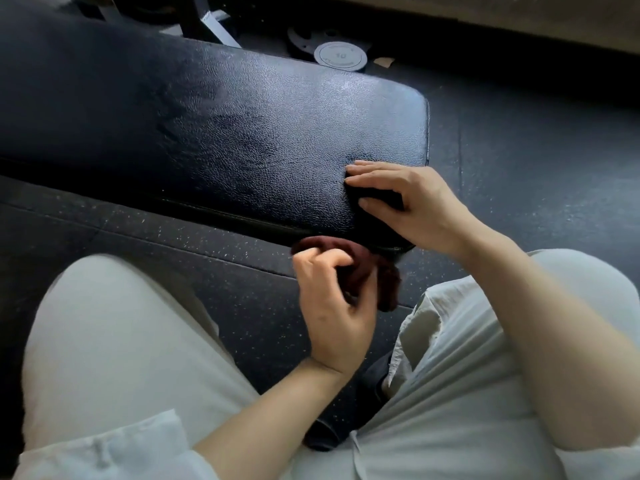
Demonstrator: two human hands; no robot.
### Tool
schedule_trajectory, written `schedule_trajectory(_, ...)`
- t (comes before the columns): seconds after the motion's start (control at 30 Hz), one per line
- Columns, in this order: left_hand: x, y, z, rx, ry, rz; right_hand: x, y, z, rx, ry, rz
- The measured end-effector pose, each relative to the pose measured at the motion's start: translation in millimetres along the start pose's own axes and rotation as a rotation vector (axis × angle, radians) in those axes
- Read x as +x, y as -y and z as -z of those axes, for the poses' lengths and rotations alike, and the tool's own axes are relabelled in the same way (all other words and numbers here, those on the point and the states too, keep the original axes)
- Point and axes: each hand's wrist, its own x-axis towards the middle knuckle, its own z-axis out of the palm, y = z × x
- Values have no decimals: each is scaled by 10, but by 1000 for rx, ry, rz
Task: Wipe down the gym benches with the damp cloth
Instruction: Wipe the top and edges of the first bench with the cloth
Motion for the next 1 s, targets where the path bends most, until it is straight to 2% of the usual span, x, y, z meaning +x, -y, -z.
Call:
schedule_trajectory(0.13,252,145,308,17,-237,277,4,10,17,2,2,-13)
schedule_trajectory(0.2,289,155,373,75,-254,330,12,17,14,1,-2,-14)
schedule_trajectory(0.37,64,61,313,85,-97,246,7,21,15,14,-1,-13)
schedule_trajectory(0.47,115,174,404,138,-156,206,-4,16,15,10,0,-11)
schedule_trajectory(0.63,260,284,463,215,-253,266,0,-5,5,2,3,-8)
schedule_trajectory(0.87,13,-129,-26,41,17,192,2,34,6,12,1,-22)
schedule_trajectory(0.93,51,-30,99,55,-39,203,0,44,11,14,11,-22)
schedule_trajectory(1.0,150,99,235,100,-183,246,2,46,27,11,17,-30)
